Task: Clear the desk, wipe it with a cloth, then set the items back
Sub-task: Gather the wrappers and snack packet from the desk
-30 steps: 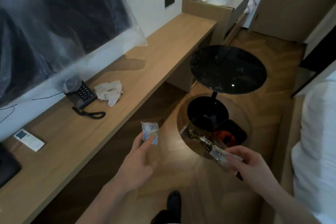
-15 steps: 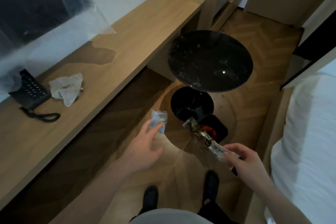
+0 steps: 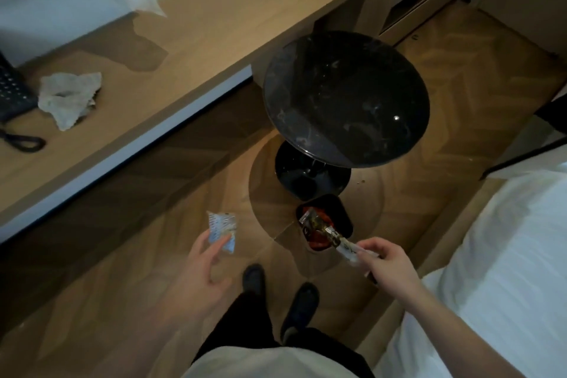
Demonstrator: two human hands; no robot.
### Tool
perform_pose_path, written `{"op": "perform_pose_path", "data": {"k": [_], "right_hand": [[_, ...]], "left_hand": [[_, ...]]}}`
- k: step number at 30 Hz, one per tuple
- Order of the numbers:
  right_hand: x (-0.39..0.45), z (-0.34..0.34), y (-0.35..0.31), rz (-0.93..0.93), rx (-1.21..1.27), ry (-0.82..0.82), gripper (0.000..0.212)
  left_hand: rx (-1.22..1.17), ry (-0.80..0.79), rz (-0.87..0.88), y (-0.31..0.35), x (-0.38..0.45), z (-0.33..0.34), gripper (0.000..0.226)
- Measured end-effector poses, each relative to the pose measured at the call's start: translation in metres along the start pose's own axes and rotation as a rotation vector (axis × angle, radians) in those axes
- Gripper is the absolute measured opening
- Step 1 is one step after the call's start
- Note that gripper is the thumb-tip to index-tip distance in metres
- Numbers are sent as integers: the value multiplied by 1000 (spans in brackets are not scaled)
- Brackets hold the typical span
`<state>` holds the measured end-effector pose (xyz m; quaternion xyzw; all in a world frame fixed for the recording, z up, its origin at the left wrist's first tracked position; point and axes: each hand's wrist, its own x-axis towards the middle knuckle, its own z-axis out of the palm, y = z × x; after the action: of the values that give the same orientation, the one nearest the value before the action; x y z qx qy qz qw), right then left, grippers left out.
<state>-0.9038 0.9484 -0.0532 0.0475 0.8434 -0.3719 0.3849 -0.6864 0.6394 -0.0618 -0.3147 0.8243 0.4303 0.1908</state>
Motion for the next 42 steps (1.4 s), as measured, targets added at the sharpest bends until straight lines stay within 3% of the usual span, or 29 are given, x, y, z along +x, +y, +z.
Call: {"op": "perform_pose_path", "data": {"k": [10,18,24,29,35,42], "right_hand": [[101,0,27,161,-59,-27,8],[207,19,61,292,-137,-27,6],[298,46,93,207,-195,-43,14],[352,62,134,201,-252,-89,36],[369,63,181,218,-391,-215,38],[367,55,174,0,-501,-186,45]], "left_hand": [[130,-147,-47,3,97,40,80],[-73,-167,-180,14,177,133,71],[-117,-91,-230,-6,253,214,63],[-83,-148,-262,-31,307,287,64],[-60,-234,-295,-45,342,336,66],[-46,-276,-207,-9,370,359,59]]}}
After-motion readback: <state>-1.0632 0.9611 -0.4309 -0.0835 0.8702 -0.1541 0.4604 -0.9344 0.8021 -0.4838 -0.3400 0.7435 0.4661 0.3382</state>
